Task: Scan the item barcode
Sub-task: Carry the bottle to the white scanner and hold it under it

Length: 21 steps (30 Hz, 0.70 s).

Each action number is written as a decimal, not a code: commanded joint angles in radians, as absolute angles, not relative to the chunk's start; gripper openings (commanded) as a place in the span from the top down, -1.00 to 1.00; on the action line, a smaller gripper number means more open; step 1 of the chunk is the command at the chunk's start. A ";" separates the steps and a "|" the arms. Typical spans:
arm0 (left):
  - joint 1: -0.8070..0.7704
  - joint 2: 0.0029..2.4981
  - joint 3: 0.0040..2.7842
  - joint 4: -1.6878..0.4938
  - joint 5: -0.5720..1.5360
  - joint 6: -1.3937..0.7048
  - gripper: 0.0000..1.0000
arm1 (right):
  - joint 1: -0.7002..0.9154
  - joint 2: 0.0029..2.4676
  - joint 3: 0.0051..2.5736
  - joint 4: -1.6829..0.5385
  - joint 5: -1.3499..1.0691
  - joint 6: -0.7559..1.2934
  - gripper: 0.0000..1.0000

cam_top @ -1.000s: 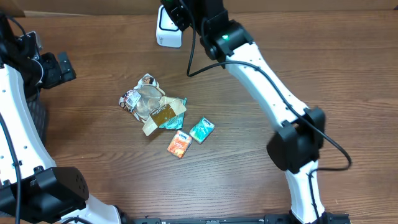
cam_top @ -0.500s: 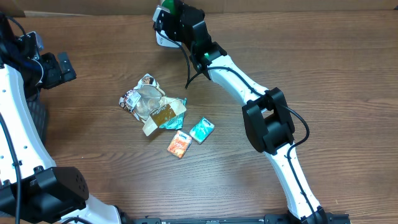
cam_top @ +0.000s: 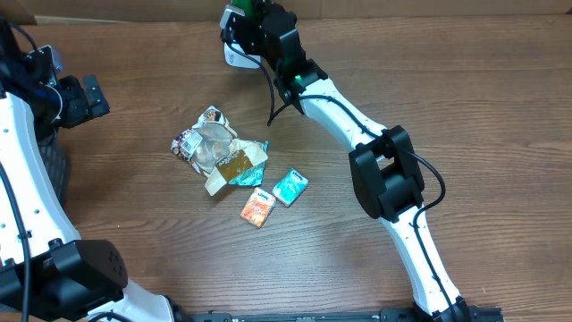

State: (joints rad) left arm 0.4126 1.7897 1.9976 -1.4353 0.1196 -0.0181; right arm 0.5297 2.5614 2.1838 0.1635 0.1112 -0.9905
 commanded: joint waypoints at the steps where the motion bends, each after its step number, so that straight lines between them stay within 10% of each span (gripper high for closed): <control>1: 0.411 1.793 1.996 -1.435 0.123 0.004 -0.99 | 0.523 2.435 2.194 0.109 0.117 -0.875 0.37; 11: 0.412 1.793 1.996 -1.435 0.123 0.004 -0.99 | 0.518 2.030 2.194 -0.564 -0.199 -0.330 0.38; 21: 0.412 1.793 1.996 -1.435 0.123 0.004 -0.99 | 0.514 1.922 2.167 -1.401 -0.217 -0.323 0.42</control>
